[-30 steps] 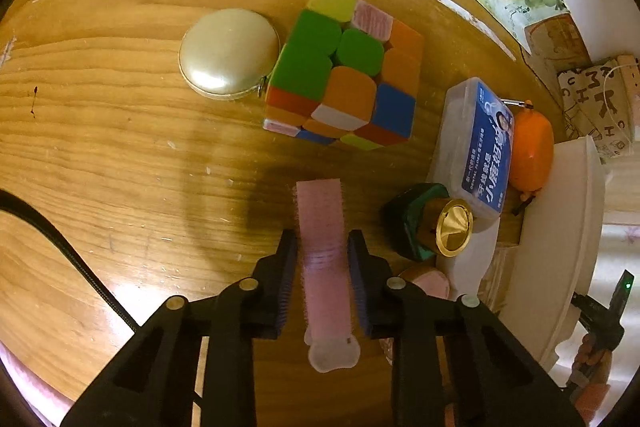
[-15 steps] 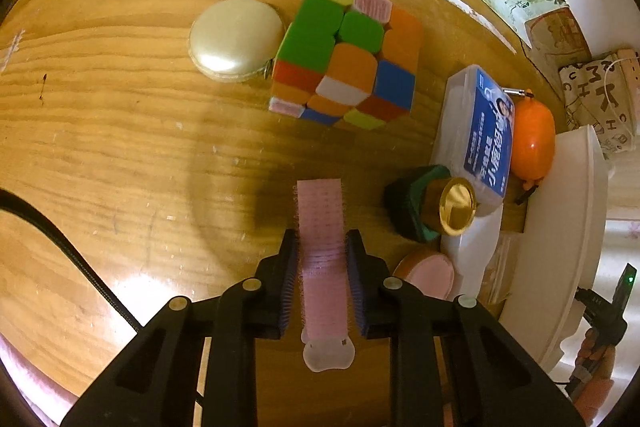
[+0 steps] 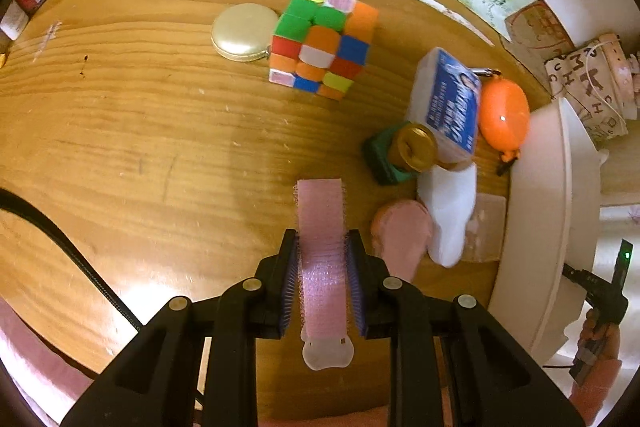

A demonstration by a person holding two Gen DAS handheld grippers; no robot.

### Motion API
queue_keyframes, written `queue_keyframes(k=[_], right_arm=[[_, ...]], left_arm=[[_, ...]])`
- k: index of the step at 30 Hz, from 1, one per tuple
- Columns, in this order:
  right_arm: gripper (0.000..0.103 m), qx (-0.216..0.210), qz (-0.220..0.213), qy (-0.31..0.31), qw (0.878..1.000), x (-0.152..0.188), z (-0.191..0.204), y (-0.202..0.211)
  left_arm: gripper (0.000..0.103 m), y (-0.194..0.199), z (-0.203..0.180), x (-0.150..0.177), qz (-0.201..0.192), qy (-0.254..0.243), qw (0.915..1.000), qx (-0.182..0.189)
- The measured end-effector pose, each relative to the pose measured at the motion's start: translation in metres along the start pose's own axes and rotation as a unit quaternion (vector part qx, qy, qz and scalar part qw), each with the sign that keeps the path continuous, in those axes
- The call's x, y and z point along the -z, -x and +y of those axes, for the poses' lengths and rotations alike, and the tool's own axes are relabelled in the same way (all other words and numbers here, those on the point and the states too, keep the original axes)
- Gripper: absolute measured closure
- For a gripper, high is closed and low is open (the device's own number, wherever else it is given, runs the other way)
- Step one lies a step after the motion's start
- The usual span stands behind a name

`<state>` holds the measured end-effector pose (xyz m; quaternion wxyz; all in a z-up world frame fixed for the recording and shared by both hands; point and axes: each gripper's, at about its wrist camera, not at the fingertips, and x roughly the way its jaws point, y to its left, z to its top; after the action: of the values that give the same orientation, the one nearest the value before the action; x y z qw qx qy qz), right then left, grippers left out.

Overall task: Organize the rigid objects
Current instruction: 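Carry the pink hair roller into the white tray and open the left gripper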

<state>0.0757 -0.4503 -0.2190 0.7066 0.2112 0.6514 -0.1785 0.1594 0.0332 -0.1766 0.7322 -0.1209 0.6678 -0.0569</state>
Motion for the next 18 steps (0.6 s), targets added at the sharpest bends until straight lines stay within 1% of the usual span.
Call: queue_keyframes(k=[9, 13, 16, 18], right_arm=[[0.092, -0.007, 0.007, 0.041, 0.999, 0.0, 0.013, -0.004], [0.092, -0.012, 0.01, 0.062, 0.998, 0.002, 0.017, -0.003], [0.093, -0.016, 0.013, 0.079, 0.997, 0.003, 0.02, -0.003], [0.093, -0.021, 0.012, 0.089, 0.996, 0.004, 0.022, -0.001]], left_arm=[[0.078, 0.031, -0.026, 0.029, -0.031, -0.014, 0.9994, -0.005], [0.078, 0.043, -0.042, 0.04, -0.043, -0.028, 0.9987, 0.0], [0.078, 0.049, -0.057, 0.047, -0.05, -0.033, 0.9981, 0.015], [0.078, 0.052, -0.069, 0.052, -0.058, -0.041, 0.9973, 0.016]])
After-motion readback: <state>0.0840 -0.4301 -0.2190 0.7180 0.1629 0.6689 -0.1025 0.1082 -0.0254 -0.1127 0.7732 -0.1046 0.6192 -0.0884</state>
